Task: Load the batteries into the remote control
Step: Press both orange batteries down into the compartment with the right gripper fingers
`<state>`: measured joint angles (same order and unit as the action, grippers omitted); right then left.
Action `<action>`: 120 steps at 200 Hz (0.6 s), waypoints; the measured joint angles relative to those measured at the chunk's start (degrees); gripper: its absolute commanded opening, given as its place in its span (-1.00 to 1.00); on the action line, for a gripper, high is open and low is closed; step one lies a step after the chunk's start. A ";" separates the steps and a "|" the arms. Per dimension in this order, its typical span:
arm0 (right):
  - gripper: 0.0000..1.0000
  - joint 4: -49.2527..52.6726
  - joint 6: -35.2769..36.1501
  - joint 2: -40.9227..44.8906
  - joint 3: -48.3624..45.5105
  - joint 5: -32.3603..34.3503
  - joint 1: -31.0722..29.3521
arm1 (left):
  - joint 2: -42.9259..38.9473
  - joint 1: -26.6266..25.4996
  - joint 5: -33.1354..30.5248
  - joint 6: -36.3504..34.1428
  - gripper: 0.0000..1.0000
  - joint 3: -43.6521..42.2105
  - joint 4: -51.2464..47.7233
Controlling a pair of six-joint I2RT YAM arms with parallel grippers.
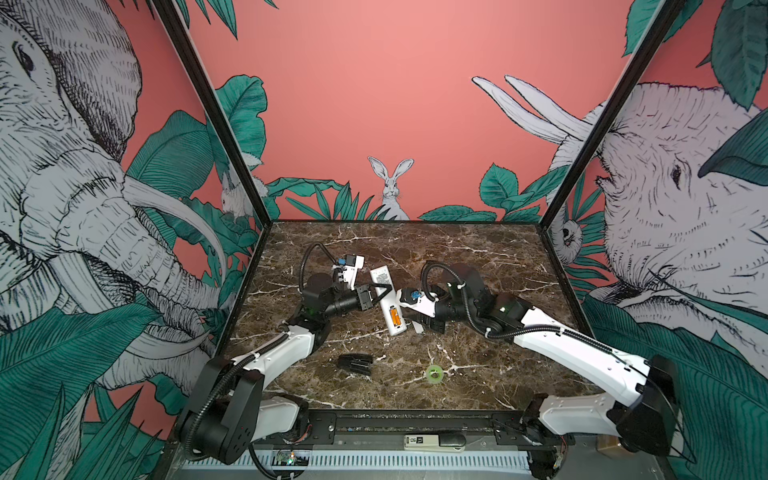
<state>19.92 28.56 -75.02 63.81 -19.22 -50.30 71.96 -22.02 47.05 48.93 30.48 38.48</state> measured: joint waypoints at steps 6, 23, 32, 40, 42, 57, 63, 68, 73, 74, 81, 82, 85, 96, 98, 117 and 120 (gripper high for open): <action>-0.32 0.26 0.48 -0.55 0.33 0.28 -0.24 | 0.00 -0.02 0.17 -0.09 -1.00 0.00 -0.09; -0.38 0.74 1.77 -1.90 1.09 1.27 -0.94 | 0.00 0.00 0.50 -0.33 -1.00 0.00 -0.70; -0.42 0.81 2.12 -2.45 1.31 1.84 -1.33 | 0.00 0.00 0.63 -0.42 -1.00 0.00 -0.94; -0.44 0.81 2.43 -2.84 1.44 2.25 -1.66 | 0.00 0.00 0.76 -0.48 -1.00 0.00 -1.01; -0.44 0.79 2.56 -2.95 1.46 2.36 -1.73 | 0.00 0.00 0.76 -0.50 -1.00 0.00 -1.01; -0.47 0.61 3.06 -3.45 1.51 2.93 -2.19 | 0.00 0.00 0.98 -0.52 -1.00 0.00 -1.07; -0.47 0.57 3.19 -3.63 1.51 3.10 -2.27 | 0.00 0.00 1.05 -0.52 -1.00 0.00 -1.11; -0.48 0.52 3.21 -3.69 1.51 3.26 -2.36 | 0.00 -0.02 1.14 -0.52 -1.00 0.00 -1.11; -0.49 0.50 3.26 -3.78 1.51 3.45 -2.47 | 0.00 -0.02 1.18 -0.52 -1.00 0.00 -1.11; -0.49 0.50 3.26 -3.78 1.51 3.48 -2.47 | 0.00 0.00 1.20 -0.52 -1.00 0.00 -1.11; -0.49 0.46 3.34 -3.87 1.51 3.67 -2.56 | 0.00 0.00 1.27 -0.55 -1.00 0.00 -1.14; -0.50 0.44 3.37 -3.89 1.51 3.69 -2.58 | 0.00 0.00 1.27 -0.55 -1.00 0.00 -1.14; -0.50 0.37 3.41 -3.91 1.51 3.74 -2.60 | 0.00 0.00 1.33 -0.55 -1.00 0.00 -1.14; -0.51 0.04 3.50 -4.15 1.51 3.91 -2.71 | 0.00 0.00 1.46 -0.55 -1.00 0.00 -1.20; -0.51 0.00 3.54 -4.22 1.51 4.00 -2.75 | 0.00 0.00 1.49 -0.55 -1.00 0.00 -1.22; -0.53 -0.57 3.67 -4.76 1.53 4.24 -3.04 | 0.00 0.00 1.62 -0.55 -1.00 0.00 -1.38; -0.53 -0.66 3.67 -4.81 1.53 4.28 -3.08 | 0.00 0.00 1.62 -0.55 -1.00 0.00 -1.38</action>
<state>19.27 32.23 -79.83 65.34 -14.94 -53.39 71.96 -22.02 48.66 48.38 30.48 37.10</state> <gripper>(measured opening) 0.240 0.201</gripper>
